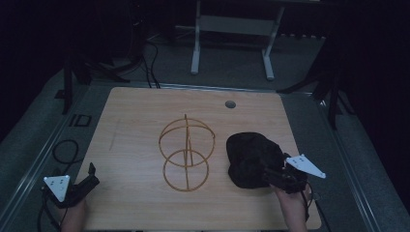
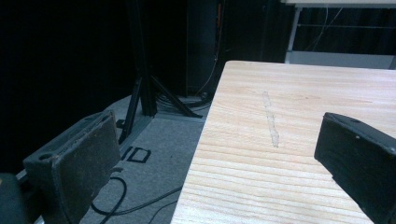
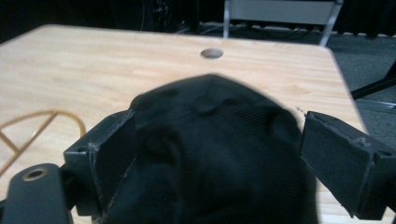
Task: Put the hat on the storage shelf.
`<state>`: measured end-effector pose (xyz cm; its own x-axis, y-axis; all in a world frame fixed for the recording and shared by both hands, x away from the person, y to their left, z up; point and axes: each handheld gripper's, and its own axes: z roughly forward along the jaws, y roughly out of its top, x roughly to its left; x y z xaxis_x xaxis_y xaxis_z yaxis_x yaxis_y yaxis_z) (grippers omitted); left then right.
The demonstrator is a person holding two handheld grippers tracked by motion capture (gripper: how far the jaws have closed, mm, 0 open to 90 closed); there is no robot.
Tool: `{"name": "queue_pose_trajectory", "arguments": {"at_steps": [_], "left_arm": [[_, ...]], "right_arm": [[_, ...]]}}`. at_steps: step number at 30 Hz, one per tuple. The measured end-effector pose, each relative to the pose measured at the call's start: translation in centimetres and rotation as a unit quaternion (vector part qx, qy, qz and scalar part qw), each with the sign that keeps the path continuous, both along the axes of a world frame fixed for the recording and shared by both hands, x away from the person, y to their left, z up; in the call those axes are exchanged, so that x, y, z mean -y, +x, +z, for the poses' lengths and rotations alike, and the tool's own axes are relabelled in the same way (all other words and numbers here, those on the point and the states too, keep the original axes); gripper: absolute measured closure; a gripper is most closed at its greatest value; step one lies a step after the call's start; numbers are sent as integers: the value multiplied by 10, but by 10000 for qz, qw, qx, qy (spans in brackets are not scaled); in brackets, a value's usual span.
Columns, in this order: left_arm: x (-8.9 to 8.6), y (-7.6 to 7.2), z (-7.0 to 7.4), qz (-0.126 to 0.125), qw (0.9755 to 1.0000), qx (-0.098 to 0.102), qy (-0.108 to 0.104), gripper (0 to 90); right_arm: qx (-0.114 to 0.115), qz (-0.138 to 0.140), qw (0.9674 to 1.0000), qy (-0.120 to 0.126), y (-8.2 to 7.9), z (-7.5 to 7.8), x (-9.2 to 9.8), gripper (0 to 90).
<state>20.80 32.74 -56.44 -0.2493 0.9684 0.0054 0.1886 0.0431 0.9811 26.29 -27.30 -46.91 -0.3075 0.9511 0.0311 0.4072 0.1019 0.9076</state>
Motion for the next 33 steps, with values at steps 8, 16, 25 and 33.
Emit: {"name": "queue_pose_trajectory", "arguments": {"at_steps": [8,16,25,33], "left_arm": [[0,0,0,-22,10000,-1,-8,6],[0,0,0,-44,10000,1,-8,6],[0,0,0,-44,10000,-7,-21,6],[0,0,0,-50,10000,-10,-22,6]], "right_arm": [[-364,-23,9985,-416,14,-23,-22,196],[-500,-98,9969,-593,19,-34,-22,508],[-734,-51,9958,-537,28,-41,-17,768],[-679,-202,9966,-426,33,-31,-11,875]]}}
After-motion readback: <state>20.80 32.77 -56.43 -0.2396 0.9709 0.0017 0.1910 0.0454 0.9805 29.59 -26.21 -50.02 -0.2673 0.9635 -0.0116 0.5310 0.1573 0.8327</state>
